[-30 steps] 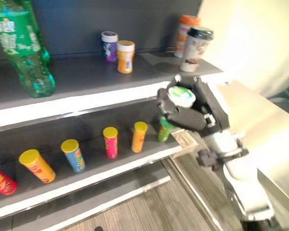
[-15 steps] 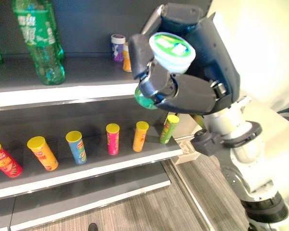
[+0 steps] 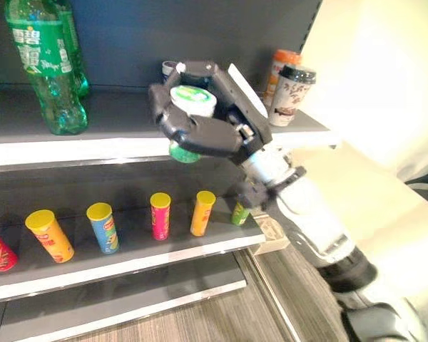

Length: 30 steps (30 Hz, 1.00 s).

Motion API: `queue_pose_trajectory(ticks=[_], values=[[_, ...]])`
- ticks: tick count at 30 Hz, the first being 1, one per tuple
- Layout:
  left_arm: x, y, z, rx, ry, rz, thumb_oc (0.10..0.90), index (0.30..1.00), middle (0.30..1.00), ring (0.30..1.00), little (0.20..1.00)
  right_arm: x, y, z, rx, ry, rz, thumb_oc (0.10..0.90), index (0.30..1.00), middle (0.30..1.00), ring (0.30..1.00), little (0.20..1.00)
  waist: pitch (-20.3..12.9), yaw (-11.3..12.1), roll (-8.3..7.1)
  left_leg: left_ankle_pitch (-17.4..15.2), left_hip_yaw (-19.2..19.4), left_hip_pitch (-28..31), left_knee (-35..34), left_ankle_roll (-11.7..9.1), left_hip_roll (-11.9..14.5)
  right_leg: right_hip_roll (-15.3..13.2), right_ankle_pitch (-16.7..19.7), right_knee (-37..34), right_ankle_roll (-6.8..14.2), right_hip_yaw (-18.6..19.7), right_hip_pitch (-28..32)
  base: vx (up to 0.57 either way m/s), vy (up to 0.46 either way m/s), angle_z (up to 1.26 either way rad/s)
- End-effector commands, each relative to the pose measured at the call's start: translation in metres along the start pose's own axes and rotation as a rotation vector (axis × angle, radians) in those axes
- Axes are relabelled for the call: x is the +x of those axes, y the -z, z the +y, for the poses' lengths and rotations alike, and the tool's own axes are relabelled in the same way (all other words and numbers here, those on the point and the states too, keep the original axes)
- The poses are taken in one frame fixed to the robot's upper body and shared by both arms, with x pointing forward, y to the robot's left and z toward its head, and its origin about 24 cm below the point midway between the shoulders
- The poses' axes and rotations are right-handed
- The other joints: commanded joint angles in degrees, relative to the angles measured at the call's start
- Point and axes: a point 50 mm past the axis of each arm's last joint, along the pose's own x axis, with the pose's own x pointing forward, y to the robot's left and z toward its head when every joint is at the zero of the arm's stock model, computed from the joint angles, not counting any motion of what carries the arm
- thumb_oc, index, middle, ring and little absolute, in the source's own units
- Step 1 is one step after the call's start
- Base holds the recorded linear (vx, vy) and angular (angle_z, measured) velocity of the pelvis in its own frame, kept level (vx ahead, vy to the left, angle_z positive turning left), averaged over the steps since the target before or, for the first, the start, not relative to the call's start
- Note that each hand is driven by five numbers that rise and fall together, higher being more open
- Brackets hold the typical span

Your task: Put the goods on the table back onto the shelves and tidy them up.

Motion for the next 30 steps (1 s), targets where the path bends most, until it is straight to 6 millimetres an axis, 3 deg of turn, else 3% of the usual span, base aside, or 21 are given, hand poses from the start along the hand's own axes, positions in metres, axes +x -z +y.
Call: queue_pose_trajectory(ticks=[1, 7, 23, 30], values=[[0.001, -0.052, -0.026, -0.071, 0.074, -0.149, 0.8, 0.9, 0.9, 0.9, 0.9, 0.023, -0.047, -0.024, -0.126, 0.078, -0.198, 0.4, 0.3, 0.3, 0.3, 0.3, 0.6, 3.2, 0.92, -10.2, -0.1, 4.4, 0.5, -0.4, 0.0, -0.1, 6.6, 1.2, -0.5, 0.1, -5.9, 0.01, 0.043, 0.2], [0.001, -0.05, -0.021, -0.104, 0.055, -0.138, 0.8, 0.9, 0.9, 0.9, 0.9, 0.03, -0.054, -0.038, -0.161, 0.156, -0.223, 0.4, 0.3, 0.3, 0.3, 0.3, 1.0, 3.8, 0.56, -10.3, -0.8, 4.0, 0.5, -0.1, -0.7, -0.6, 6.8, 1.9, -0.4, 0.1, -6.1, 0.0, 0.018, 0.04], [0.001, -0.06, -0.023, -0.06, 0.058, -0.184, 0.8, 0.9, 0.9, 0.9, 0.9, 0.019, -0.024, -0.052, -0.265, 0.262, -0.104, 0.4, 0.3, 0.3, 0.3, 0.3, 1.8, 4.1, 0.67, -11.3, -1.5, 5.2, 0.5, 0.7, -1.4, -0.7, 6.0, 2.5, -0.6, 0.4, -5.4, 0.01, 0.009, 0.01], [0.001, -0.061, -0.021, -0.066, 0.045, -0.189, 0.8, 0.9, 0.9, 0.9, 0.9, 0.025, -0.024, -0.063, -0.336, 0.338, -0.099, 0.4, 0.3, 0.3, 0.3, 0.3, 2.0, 4.6, 0.64, -11.3, -2.0, 5.2, 0.5, 0.8, -1.4, -0.6, 5.8, 2.4, -0.7, 0.1, -5.2, 0.02, 0.002, 0.03]])
